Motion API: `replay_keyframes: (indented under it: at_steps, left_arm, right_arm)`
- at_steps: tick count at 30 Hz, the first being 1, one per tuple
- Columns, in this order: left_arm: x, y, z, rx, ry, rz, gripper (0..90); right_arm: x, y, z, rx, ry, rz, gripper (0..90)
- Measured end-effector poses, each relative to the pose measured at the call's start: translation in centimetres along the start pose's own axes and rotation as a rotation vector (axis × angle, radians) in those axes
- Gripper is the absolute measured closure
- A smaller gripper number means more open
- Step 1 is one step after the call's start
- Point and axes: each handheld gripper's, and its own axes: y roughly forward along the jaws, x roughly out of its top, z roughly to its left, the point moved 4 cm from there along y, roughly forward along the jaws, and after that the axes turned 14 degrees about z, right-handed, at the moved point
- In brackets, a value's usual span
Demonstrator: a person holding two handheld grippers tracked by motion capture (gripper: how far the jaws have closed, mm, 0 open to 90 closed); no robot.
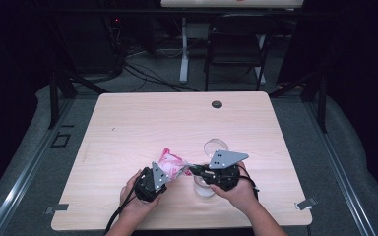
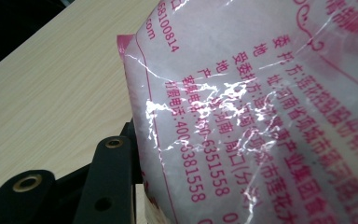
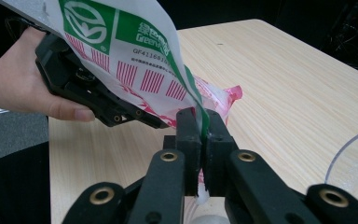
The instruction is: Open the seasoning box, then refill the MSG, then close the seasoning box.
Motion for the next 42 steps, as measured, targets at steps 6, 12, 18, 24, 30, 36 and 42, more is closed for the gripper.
replay_keyframes:
  at_steps: [6, 12, 18, 24, 30, 36, 42]
  left_arm:
    - [0.3, -0.1, 0.2, 0.020, 0.017, 0.009, 57.5]
    - [0.5, -0.2, 0.6, 0.051, 0.038, 0.017, 57.6]
    - [0.6, -0.4, 0.8, 0.075, 0.060, 0.032, 57.7]
    - [0.8, -0.5, 1.0, 0.101, 0.082, 0.037, 57.8]
    - [1.0, -0.5, 1.1, 0.110, 0.093, 0.038, 57.8]
    - [1.3, -0.5, 1.2, 0.116, 0.099, 0.042, 57.9]
    - [1.6, -0.5, 1.2, 0.132, 0.116, 0.047, 57.9]
  right_arm:
    - [0.1, -0.2, -0.1, -0.005, 0.000, -0.005, 81.0]
    - [0.3, -0.3, -0.1, -0.028, -0.023, -0.012, 74.2]
    - [0.5, -0.5, 0.0, -0.065, -0.039, -0.018, 66.7]
    - [0.9, -0.9, 0.3, -0.046, -0.047, -0.036, 64.7]
    - [1.1, -1.2, 0.5, -0.036, -0.053, -0.045, 65.5]
    - [1.2, -1.2, 0.6, -0.023, -0.058, -0.042, 66.6]
    - [1.3, -1.2, 0.8, -0.022, -0.068, -0.037, 67.0]
